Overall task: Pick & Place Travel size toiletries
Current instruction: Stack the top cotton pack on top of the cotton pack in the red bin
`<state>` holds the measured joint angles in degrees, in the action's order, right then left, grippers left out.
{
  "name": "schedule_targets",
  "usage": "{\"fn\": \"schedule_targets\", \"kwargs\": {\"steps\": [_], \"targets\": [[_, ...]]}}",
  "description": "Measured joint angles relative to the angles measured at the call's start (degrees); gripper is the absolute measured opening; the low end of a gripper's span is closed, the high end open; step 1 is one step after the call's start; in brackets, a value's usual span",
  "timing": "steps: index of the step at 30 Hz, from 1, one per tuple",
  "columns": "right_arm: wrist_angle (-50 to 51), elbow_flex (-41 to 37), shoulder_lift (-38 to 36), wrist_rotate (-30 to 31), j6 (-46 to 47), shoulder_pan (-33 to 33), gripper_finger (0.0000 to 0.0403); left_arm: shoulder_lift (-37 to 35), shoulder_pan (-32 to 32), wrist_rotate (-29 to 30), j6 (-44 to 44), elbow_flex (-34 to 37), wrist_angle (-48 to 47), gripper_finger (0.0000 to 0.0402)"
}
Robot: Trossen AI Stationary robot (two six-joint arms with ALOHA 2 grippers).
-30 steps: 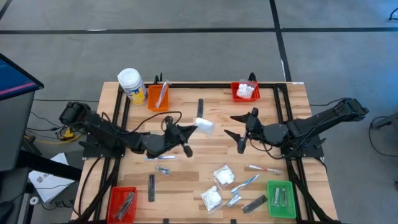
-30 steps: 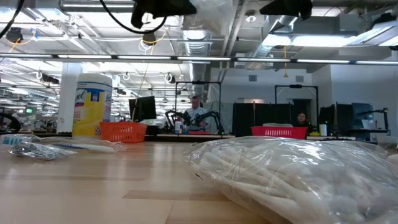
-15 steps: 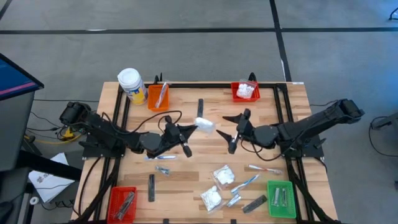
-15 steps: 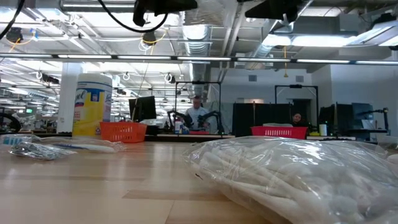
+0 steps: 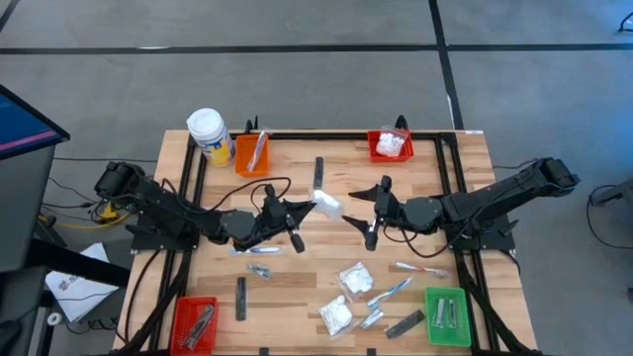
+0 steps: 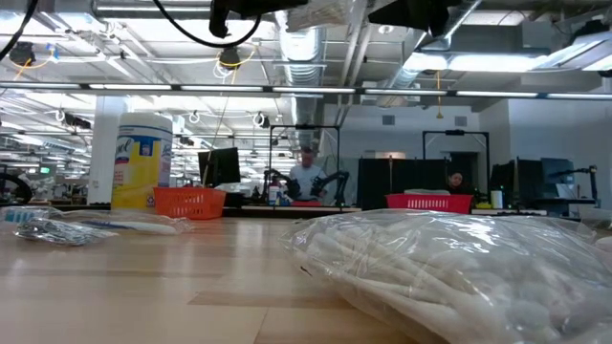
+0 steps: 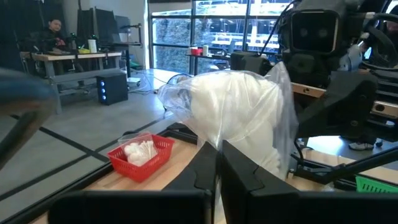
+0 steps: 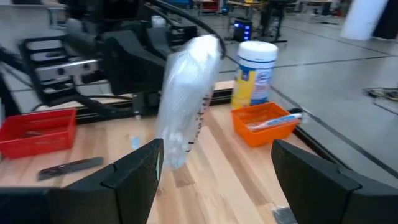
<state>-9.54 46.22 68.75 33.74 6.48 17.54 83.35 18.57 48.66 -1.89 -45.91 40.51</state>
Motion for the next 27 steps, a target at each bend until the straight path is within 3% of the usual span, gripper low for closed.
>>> {"fn": "schedule_targets", "kwargs": {"steps": [11,21,27], "targets": [[-1.12,0.0,0.02,-5.54,-0.46,-0.02,0.0292,0.0,0.0,0.0,0.35,-0.02,0.17,0.0001],[-8.12,0.0,7.23,-7.3,-0.46,-2.01,0.0292,0.0,0.0,-0.68,0.35,-0.04,0.77,0.0001],[-7.06,-0.04,6.77,-8.2,-0.46,-3.08,0.0292,0.0,0.07,-0.7,1.59,-0.04,0.73,0.0001]]}}
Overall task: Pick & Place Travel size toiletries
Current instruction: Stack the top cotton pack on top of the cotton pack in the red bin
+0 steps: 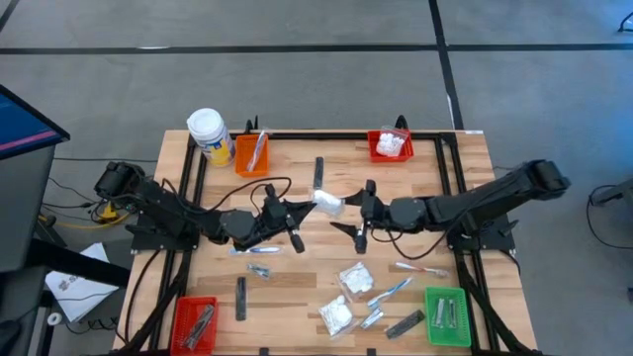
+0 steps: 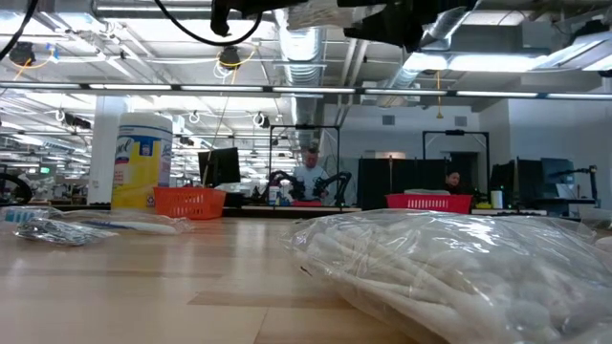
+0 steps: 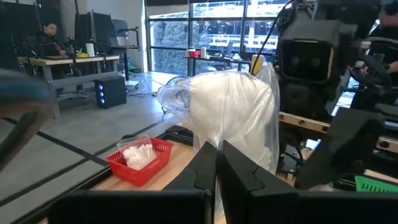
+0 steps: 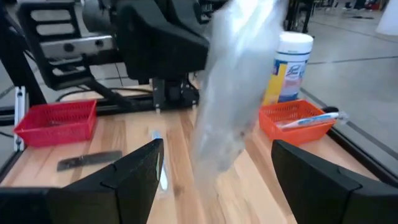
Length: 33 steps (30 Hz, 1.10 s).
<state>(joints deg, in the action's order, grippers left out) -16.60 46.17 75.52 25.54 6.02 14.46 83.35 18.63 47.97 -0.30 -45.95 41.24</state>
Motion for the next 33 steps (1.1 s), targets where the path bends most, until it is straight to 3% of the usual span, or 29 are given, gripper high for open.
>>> {"fn": "schedule_targets", "kwargs": {"steps": [11,20,26,33], "targets": [[2.3,0.02,-5.03,-0.14,-0.69,3.86,0.029,0.0,0.0,-0.01,0.0,0.02,-0.01,0.0001],[2.82,0.02,-4.98,0.0,1.42,1.65,0.0266,0.0,0.0,-0.15,-0.1,0.07,0.08,0.0001],[2.95,0.02,-4.98,0.0,1.53,1.15,0.0223,0.0,0.0,-0.15,-0.13,0.07,0.1,0.0001],[3.85,0.02,-4.98,0.0,1.44,1.11,0.0131,0.0,0.0,-0.44,-0.13,0.09,0.12,0.0001]]}}
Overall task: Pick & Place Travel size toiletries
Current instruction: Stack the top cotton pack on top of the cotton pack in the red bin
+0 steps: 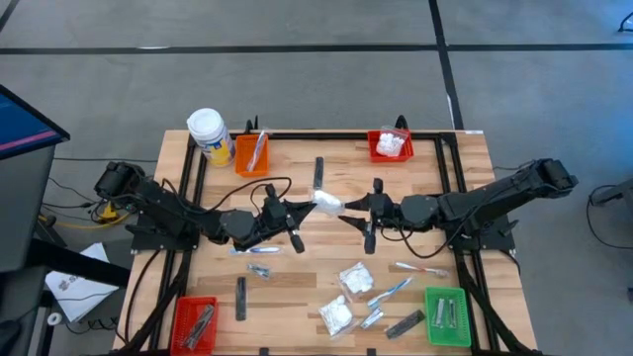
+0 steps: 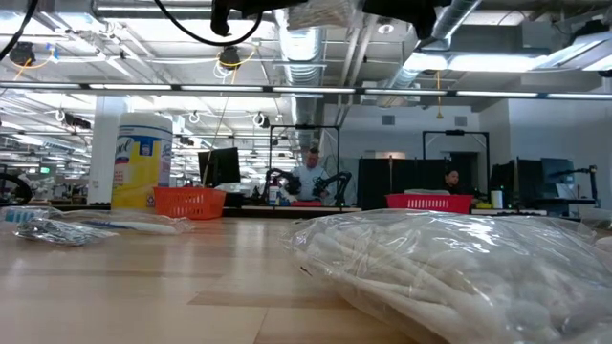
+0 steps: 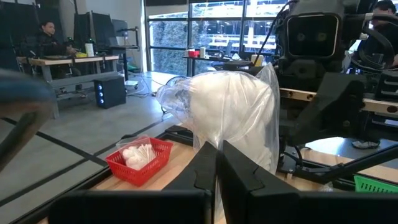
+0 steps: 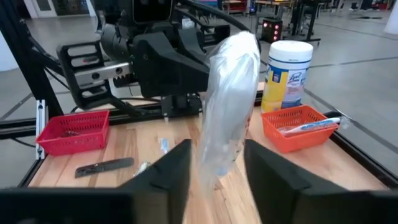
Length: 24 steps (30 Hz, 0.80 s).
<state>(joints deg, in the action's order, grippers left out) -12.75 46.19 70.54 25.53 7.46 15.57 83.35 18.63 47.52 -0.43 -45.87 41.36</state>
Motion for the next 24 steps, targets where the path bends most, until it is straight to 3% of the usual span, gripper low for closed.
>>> {"fn": "schedule_targets", "kwargs": {"steps": [12,20,24], "targets": [[1.22,0.0,0.02,-0.02,-0.57,-0.35,0.0008,0.0,0.0,-1.29,0.0,0.0,0.09,0.0001],[4.42,0.02,-0.13,2.98,-0.55,-0.37,0.0002,0.06,0.0,-1.4,0.15,0.02,-0.5,0.0004],[6.63,0.02,-0.79,5.48,-0.52,-0.37,0.0002,0.09,0.0,-0.18,0.15,0.02,-0.41,0.003]]}}
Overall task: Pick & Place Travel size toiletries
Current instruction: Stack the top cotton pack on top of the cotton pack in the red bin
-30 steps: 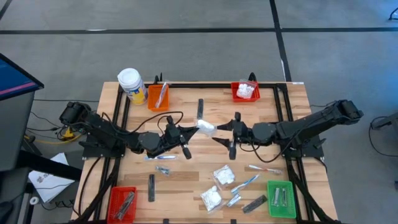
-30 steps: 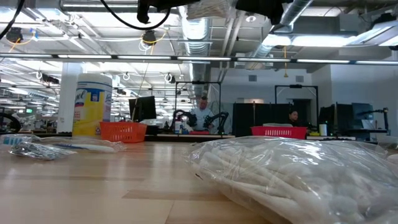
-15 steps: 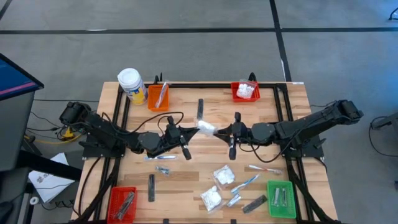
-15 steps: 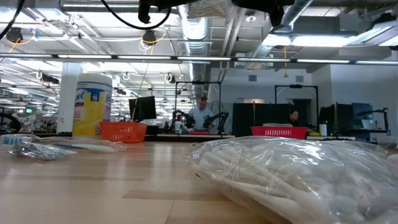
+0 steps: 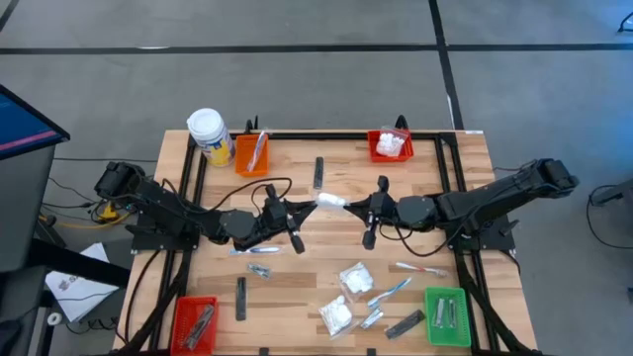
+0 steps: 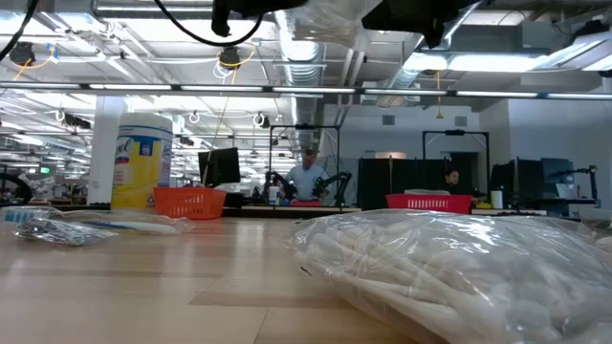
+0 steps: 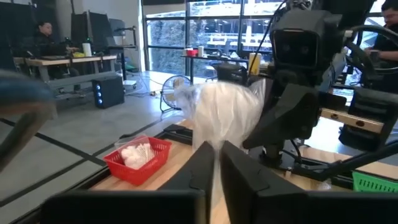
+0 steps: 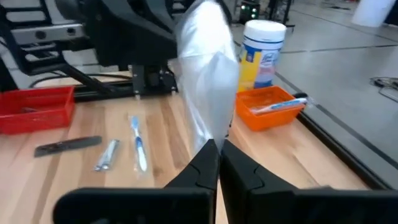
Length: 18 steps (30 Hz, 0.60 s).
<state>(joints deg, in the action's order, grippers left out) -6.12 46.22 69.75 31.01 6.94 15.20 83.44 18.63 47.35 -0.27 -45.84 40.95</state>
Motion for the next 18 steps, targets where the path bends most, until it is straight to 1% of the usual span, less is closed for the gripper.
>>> {"fn": "schedule_targets", "kwargs": {"steps": [3,6,10,13,16,18], "targets": [[-0.03,0.02,-0.28,0.91,0.02,0.0,0.0002,0.0,0.0,0.12,0.0,0.0,-0.07,0.0066],[0.46,0.0,-0.55,1.02,0.04,0.0,0.0001,0.0,0.0,0.17,0.0,0.0,-0.09,0.0114],[2.25,-0.03,-1.09,2.03,0.03,0.0,0.0001,-0.02,0.0,3.44,0.01,0.0,-0.11,0.0189],[4.04,0.02,-2.33,3.53,0.13,0.0,0.0001,-0.02,-0.02,4.7,0.0,0.0,-0.13,0.0238],[6.67,0.0,-3.98,5.54,0.17,0.0,0.0,-0.04,0.0,5.36,0.02,0.0,-0.15,0.027],[8.69,0.0,-5.55,6.63,0.17,0.0,0.0,-0.04,0.0,5.48,0.02,0.0,-0.18,0.0283]]}}
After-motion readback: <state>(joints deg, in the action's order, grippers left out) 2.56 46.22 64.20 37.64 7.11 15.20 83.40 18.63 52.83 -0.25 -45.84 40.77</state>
